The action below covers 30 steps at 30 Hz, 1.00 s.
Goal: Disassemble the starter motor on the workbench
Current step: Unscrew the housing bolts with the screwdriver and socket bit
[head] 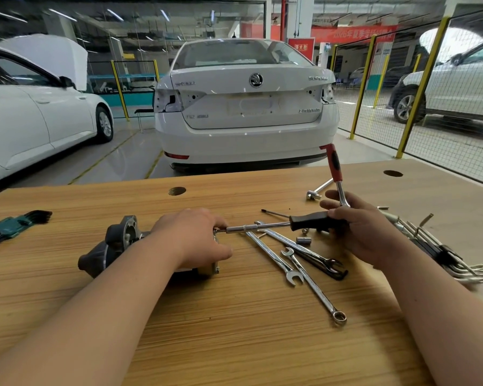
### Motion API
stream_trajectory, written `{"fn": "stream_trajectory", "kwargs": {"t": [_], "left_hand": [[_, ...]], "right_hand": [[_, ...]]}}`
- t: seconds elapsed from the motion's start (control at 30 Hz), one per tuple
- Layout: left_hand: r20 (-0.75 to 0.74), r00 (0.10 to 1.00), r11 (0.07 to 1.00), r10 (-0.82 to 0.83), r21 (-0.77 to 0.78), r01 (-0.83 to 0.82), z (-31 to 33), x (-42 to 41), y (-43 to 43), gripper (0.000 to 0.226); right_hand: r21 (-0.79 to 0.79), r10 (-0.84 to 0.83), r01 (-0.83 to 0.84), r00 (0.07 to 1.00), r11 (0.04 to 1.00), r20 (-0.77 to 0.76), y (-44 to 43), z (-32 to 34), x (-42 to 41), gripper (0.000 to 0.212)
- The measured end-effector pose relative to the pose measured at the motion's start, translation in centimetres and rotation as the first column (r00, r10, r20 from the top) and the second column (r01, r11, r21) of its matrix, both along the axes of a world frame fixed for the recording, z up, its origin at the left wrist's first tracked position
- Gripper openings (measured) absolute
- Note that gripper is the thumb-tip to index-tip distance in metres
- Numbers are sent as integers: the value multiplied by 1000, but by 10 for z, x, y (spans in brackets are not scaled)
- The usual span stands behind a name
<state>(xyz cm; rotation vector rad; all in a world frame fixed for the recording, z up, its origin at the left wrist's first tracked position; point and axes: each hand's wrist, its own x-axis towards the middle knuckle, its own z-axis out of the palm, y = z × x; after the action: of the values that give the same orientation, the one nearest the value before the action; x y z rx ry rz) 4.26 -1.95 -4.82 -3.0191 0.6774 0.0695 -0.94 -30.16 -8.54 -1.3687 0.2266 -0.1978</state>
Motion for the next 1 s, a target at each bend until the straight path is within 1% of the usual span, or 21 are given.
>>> {"fn": "stream_trajectory", "kwargs": {"t": [0.1, 0.17, 0.23, 0.3, 0.33, 0.37, 0.43, 0.53, 0.67, 0.8, 0.87, 1.0], "left_hand": [[-40, 999, 999, 28, 38, -27, 4, 5, -7, 57], [-16, 999, 999, 38, 21, -38, 2, 7, -9, 54], [68, 998, 1000, 7, 7, -8, -4, 6, -8, 55], [182, 980, 996, -77, 46, 70, -11, 4, -3, 60], [215, 971, 994, -105, 59, 95, -14, 3, -2, 63], [216, 970, 993, -113, 55, 103, -15, 2, -1, 65], [152, 984, 996, -89, 9, 88, -15, 1, 0, 66], [76, 996, 997, -55, -48, 59, -13, 2, 0, 64], [63, 998, 996, -16, -88, 22, -14, 4, 2, 54], [62, 998, 997, 0, -80, 5, -12, 2, 0, 54], [42, 999, 997, -5, -75, 8, -11, 2, -1, 54], [40, 999, 995, 6, -98, -2, -11, -1, -1, 49]], "right_hand": [[-103, -6, 5, 1000, 995, -5, 0, -1, -1, 34], [-194, -52, 48, 999, 980, -14, 2, -1, -1, 24], [-268, -107, 95, 994, 959, -31, 4, -3, 1, 12], [-305, -146, 126, 988, 944, -44, 4, -5, 4, 12], [-303, -155, 135, 987, 944, -44, 4, -6, 6, 12], [-283, -152, 135, 988, 949, -39, 4, -6, 6, 11], [-220, -124, 118, 992, 968, -16, 3, -7, 4, 10], [-184, -75, 75, 997, 980, 9, 2, -6, 0, 13], [-45, -12, 13, 1000, 999, 27, -2, -6, 2, 26], [-94, 0, 4, 999, 996, 45, -2, -6, 0, 34], [-134, -7, 14, 999, 991, 49, -1, -4, -1, 33], [-239, -81, 82, 997, 968, 11, 2, -2, 0, 11]]}}
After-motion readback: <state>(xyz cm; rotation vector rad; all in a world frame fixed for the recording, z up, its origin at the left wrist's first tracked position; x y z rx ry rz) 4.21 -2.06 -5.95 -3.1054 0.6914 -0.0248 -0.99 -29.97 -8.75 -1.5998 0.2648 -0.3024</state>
